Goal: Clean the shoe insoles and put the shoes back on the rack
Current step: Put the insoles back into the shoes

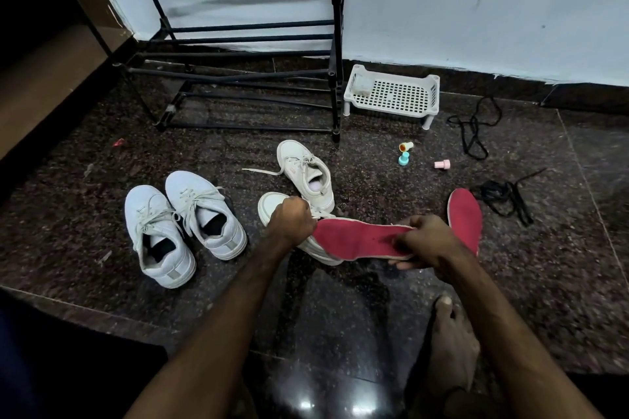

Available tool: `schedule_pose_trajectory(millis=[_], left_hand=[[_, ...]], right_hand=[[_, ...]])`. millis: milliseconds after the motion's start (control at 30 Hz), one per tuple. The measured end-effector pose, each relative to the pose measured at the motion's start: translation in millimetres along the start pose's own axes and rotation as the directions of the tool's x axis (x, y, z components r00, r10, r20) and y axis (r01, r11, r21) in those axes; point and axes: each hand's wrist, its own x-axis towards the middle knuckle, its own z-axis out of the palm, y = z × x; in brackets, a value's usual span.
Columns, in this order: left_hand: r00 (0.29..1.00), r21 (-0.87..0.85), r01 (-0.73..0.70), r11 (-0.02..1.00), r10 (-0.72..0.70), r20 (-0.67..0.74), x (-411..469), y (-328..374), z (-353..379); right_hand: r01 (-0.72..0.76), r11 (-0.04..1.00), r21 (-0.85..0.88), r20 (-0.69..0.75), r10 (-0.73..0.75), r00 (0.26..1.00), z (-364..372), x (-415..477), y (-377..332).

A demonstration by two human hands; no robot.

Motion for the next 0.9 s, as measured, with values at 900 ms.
schedule_pose_trajectory(millis=[900], left_hand=[[0.971,0.113,-0.233,0.966,0.237,-0.025,-12.4,-13.8,7.5]], right_hand=[[0.104,0.74,-0.664,0.04,-0.104,0.994,81.9,45.8,-32.0]])
